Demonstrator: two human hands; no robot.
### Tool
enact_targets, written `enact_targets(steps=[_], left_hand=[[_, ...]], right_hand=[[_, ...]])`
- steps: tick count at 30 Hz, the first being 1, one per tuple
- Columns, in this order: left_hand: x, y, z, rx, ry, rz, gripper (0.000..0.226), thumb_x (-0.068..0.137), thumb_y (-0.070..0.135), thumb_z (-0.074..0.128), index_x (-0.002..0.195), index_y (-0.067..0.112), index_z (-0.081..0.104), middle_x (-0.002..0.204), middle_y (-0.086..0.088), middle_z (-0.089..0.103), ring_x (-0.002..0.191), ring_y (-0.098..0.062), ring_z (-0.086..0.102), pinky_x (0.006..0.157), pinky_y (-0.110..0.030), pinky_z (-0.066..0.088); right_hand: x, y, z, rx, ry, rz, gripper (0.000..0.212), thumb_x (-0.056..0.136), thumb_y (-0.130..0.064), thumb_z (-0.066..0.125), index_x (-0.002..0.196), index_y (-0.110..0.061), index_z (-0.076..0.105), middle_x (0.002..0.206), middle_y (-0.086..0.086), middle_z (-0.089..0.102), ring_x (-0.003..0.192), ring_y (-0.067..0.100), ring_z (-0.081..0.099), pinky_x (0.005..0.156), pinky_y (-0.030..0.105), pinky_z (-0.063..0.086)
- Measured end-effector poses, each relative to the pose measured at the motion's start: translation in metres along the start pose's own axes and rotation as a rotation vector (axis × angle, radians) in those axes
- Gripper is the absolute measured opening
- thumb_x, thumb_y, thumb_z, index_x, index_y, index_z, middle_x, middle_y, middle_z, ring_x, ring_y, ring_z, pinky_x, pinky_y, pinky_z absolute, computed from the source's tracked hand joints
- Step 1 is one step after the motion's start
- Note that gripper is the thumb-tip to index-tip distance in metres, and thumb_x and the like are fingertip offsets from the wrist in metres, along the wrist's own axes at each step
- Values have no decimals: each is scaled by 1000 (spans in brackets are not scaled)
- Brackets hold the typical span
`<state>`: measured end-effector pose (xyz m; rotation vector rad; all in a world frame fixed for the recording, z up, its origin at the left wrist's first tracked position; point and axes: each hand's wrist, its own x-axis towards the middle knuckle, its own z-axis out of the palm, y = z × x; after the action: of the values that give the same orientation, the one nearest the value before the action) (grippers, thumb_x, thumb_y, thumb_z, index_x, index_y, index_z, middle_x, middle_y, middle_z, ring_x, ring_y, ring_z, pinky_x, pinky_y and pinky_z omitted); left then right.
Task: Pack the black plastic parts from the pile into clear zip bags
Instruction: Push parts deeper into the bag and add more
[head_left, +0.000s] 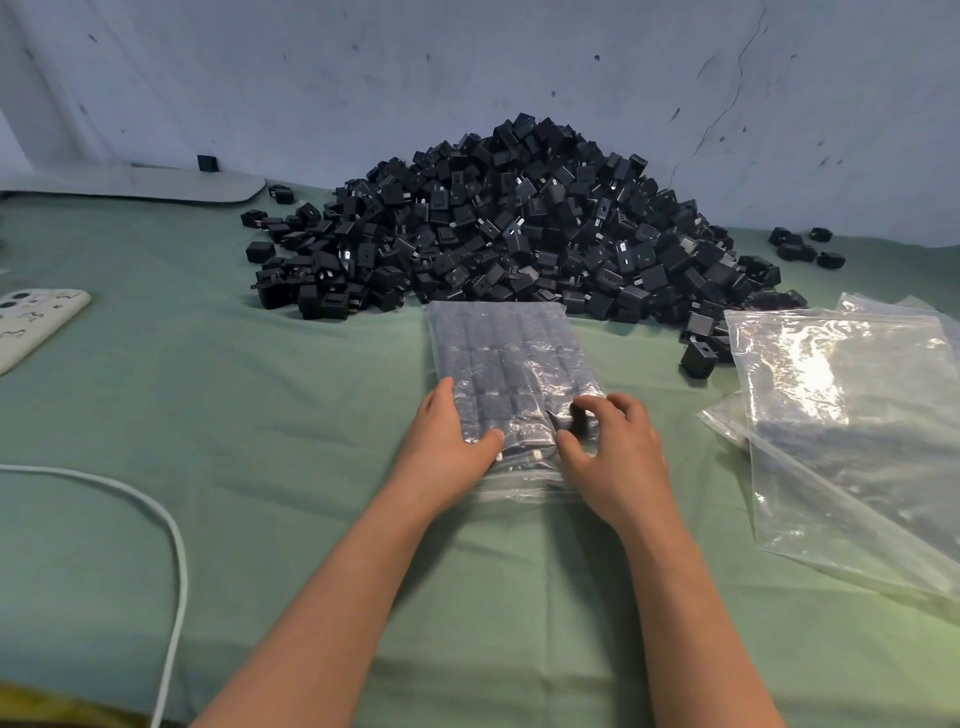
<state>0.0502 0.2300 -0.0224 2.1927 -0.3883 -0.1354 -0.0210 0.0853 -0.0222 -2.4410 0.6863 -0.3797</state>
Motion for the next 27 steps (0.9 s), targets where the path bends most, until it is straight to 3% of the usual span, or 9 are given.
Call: enact_targets(steps=[12,16,22,25,27], left_hand=[[6,0,-6,15,-29,-18,81,89,35,59,151,12,12,156,-2,18,141,-17,23,109,-25,21],[28,0,-18,-11,70,-21,67,91,33,56,147,12,25,154,-3,18,139,-18,25,109,-26,21],[82,-2,-42,-430,235,-205,46,91,22,55,135,17,44,136,-3,44,111,-18,47,87,-24,33],[111,-9,-53,-696,283,-333,38,92,16,52,130,11,49,134,-15,50,122,-28,48,99,-38,39],[128,-16,-60,-819,312,-363,22,91,11,47,112,9,54,113,-16,59,109,-29,54,96,-41,41]], right_hand=[[6,-6,-8,-37,-53,19,40,89,-33,59,128,-27,54,143,5,38,130,27,39,111,42,30],[25,-27,-13,25,-21,-44,40,91,-29,56,130,-24,54,139,6,43,124,26,46,110,43,32],[88,-108,23,-9,-126,-228,35,93,-26,50,127,-25,58,130,5,57,116,26,54,101,38,42],[119,-150,59,30,-211,-278,33,93,-24,50,124,-26,60,130,8,55,116,30,53,99,39,44],[136,-170,80,60,-229,-294,37,93,-22,50,128,-25,57,133,9,50,118,31,50,99,39,43]])
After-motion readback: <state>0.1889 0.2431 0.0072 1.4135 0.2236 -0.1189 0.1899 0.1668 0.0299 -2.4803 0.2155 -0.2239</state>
